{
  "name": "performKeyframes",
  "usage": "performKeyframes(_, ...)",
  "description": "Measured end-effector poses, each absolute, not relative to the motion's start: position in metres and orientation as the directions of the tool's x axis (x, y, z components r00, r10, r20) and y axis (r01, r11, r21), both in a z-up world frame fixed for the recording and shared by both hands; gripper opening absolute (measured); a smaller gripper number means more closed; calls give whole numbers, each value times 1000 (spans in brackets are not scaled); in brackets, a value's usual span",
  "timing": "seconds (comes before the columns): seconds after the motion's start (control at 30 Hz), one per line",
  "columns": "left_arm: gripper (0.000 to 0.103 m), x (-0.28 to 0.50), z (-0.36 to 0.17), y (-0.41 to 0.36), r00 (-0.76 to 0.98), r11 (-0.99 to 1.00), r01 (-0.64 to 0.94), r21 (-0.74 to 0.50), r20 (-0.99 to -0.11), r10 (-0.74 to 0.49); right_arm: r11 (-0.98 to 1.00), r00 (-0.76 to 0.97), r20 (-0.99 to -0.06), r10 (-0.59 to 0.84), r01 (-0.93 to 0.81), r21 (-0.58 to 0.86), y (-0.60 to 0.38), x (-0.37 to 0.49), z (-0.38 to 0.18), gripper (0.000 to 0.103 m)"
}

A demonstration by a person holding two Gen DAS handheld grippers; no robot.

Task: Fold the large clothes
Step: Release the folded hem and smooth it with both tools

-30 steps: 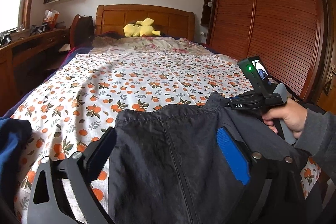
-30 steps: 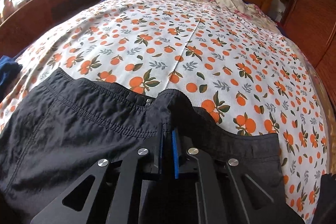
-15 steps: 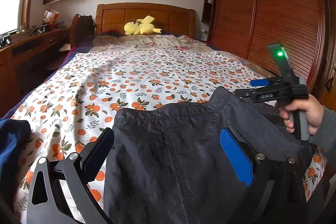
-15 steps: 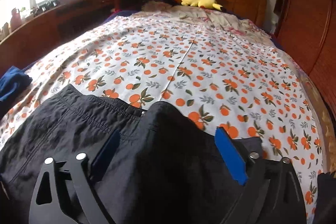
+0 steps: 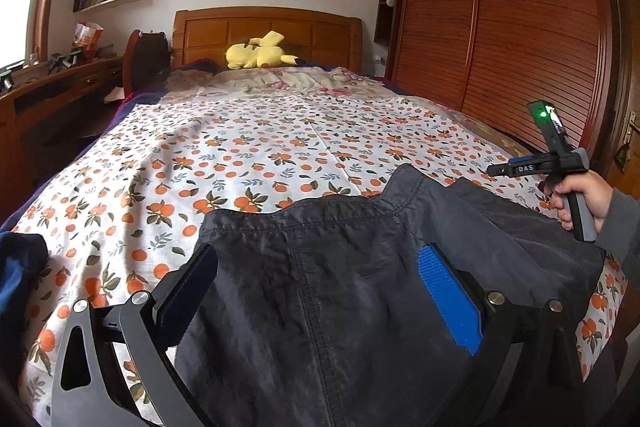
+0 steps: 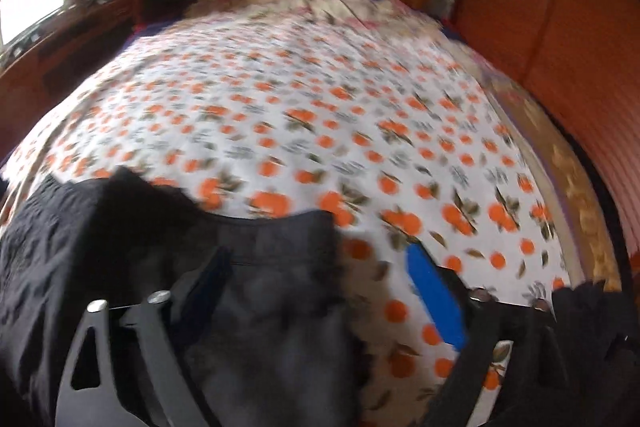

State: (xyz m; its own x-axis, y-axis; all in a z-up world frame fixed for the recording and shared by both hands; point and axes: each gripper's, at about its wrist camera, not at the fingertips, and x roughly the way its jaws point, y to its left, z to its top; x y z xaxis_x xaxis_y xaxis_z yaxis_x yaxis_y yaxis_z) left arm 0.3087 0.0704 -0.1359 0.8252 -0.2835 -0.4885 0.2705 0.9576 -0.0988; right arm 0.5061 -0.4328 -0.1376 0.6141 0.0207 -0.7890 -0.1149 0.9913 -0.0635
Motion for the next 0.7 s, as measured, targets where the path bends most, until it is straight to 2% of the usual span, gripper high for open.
performKeyframes(0.07, 101, 310, -137, 67, 822, 957, 275, -96, -492, -286, 994, 589, -808, 17, -97, -50, -443, 513, -146, 72)
performKeyframes(0.27, 101, 315, -147, 58, 809, 955, 286, -78, -514, -285, 991, 496, -859, 124, -106, 82, -449, 528, -171, 58)
performKeyframes(0.33, 101, 316, -149, 56, 805, 955, 287, -74, -521, -283, 986, 478, -866, 150, -133, 97, -442, 530, -176, 48)
performKeyframes(0.37, 101, 316, -150, 56, 804, 955, 287, -75, -523, -283, 985, 461, -874, 152, -147, 93, -438, 531, -180, 39)
performKeyframes(0.4, 101, 317, -152, 56, 802, 955, 288, -76, -526, -284, 983, 451, -878, 157, -157, 95, -435, 530, -182, 24)
performKeyframes(0.5, 101, 319, -154, 57, 797, 954, 289, -81, -532, -287, 984, 477, -871, 119, -176, 38, -427, 528, -180, 6)
performKeyframes(0.6, 101, 320, -157, 56, 792, 953, 291, -83, -538, -289, 996, 560, -828, 18, -82, -34, -437, 524, -168, 4)
performKeyframes(0.7, 101, 323, -161, 57, 785, 953, 291, -86, -547, -289, 997, 554, -832, 10, -70, -34, -439, 524, -168, 4)
